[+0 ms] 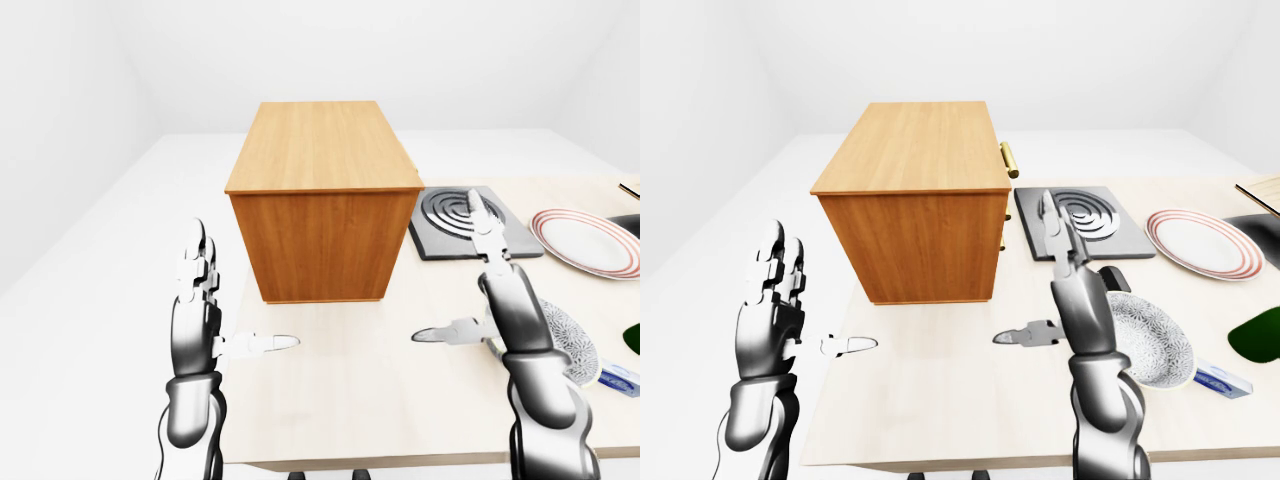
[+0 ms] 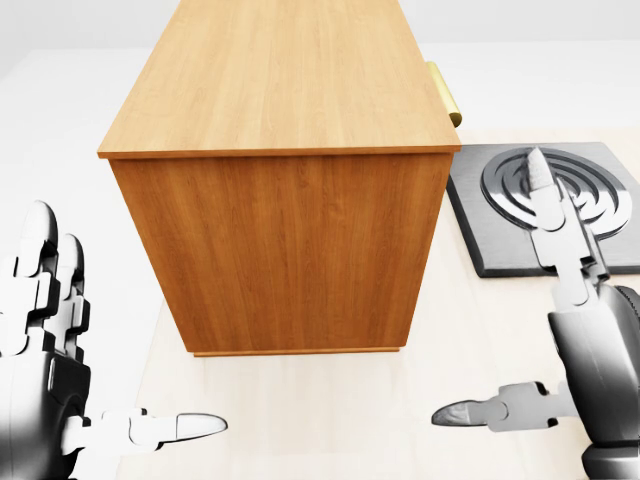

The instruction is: Put the bowl on the top of the cabinet.

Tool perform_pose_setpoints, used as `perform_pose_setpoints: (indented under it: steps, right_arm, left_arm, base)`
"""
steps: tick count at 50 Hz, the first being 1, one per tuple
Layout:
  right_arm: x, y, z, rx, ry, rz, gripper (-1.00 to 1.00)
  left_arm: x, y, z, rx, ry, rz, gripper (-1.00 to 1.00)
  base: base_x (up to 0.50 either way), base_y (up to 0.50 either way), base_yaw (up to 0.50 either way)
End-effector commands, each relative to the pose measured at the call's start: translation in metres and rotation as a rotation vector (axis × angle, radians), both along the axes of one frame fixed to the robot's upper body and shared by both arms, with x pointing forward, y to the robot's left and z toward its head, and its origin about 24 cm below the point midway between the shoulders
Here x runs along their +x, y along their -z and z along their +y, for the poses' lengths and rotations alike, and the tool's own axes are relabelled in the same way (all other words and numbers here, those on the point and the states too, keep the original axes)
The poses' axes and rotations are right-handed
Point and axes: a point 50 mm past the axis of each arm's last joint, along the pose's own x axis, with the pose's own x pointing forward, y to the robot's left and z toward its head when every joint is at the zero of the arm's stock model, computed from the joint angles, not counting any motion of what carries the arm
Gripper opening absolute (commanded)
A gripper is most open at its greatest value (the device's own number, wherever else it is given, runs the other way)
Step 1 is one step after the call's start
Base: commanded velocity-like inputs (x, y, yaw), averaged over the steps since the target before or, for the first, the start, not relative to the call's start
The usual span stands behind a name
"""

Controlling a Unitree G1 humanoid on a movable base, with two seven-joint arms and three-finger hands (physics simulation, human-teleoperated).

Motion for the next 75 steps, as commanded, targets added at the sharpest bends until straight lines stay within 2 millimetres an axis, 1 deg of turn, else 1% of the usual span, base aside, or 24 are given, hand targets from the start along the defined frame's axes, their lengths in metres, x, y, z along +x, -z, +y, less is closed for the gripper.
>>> perform_pose_setpoints:
  steps: [1,2,5,8,9,10,13,16,19,21,30,40,44,47,55,75]
  right_arm:
    - [-0.020,-0.017,-0.030,-0.239,0.096,0.058,1.00]
    - [-0.023,-0.016,-0.036,-0.294,0.112,0.087,1.00]
    - [-0.029,-0.018,-0.045,-0.336,0.129,0.142,1.00]
    - [-0.035,-0.011,-0.053,-0.415,0.142,0.229,1.00]
    - [-0.035,-0.011,-0.053,-0.417,0.143,0.231,1.00]
    - [-0.039,-0.008,-0.056,-0.428,0.149,0.268,1.00]
    - [-0.044,-0.005,-0.063,-0.414,0.191,0.293,1.00]
    - [-0.051,0.005,-0.071,-0.394,0.240,0.358,1.00]
    - [-0.059,0.026,-0.085,-0.361,0.297,0.482,1.00]
    - [-0.062,0.036,-0.093,-0.340,0.329,0.534,1.00]
    - [-0.071,0.050,-0.113,-0.342,0.426,0.643,1.00]
    - [-0.073,0.069,-0.121,-0.352,0.444,0.755,1.00]
    - [-0.076,0.082,-0.124,-0.356,0.455,0.824,1.00]
    - [-0.075,0.083,-0.125,-0.358,0.458,0.823,1.00]
    - [-0.075,0.097,-0.126,-0.382,0.481,0.860,1.00]
    - [-0.070,0.105,-0.129,-0.421,0.488,0.874,1.00]
  left_arm:
    - [0.000,0.000,0.000,0.004,-0.003,-0.001,1.00]
    - [0.000,-0.001,-0.001,0.005,-0.003,-0.003,1.00]
    - [0.000,0.000,0.000,0.005,-0.005,-0.003,1.00]
    - [0.001,0.000,-0.001,0.005,-0.007,0.000,1.00]
    - [0.001,0.000,-0.001,0.005,-0.007,0.000,1.00]
    - [0.001,0.000,-0.001,0.005,-0.007,-0.002,1.00]
    - [0.001,0.000,0.000,0.004,-0.010,0.000,1.00]
    - [0.001,0.000,0.000,0.005,-0.011,-0.001,1.00]
    - [0.001,0.000,0.000,0.004,-0.014,-0.004,1.00]
    - [0.001,-0.001,0.000,0.004,-0.016,-0.008,1.00]
    - [0.001,-0.001,-0.001,0.006,-0.011,-0.007,1.00]
    - [0.001,0.000,0.000,0.006,-0.012,-0.003,1.00]
    - [0.001,-0.001,-0.001,0.007,-0.011,-0.007,1.00]
    - [0.000,-0.001,-0.001,0.007,-0.011,-0.007,1.00]
    - [0.001,0.000,-0.001,0.006,-0.011,-0.003,1.00]
    - [0.001,0.001,-0.002,0.009,-0.006,0.006,1.00]
  base:
    - [0.00,0.00,0.00]
    - [0.00,0.00,0.00]
    - [0.00,0.00,0.00]
    - [0.00,0.00,0.00]
    - [0.00,0.00,0.00]
    - [0.00,0.00,0.00]
    - [0.00,0.00,0.00]
    - [0.00,0.00,0.00]
    - [0.00,0.00,0.00]
    - [0.00,0.00,0.00]
    - [0.00,0.00,0.00]
    - [0.00,0.00,0.00]
    - [0.00,0.00,0.00]
    - [0.00,0.00,0.00]
    - [0.00,0.00,0.00]
    - [0.00,0.00,0.00]
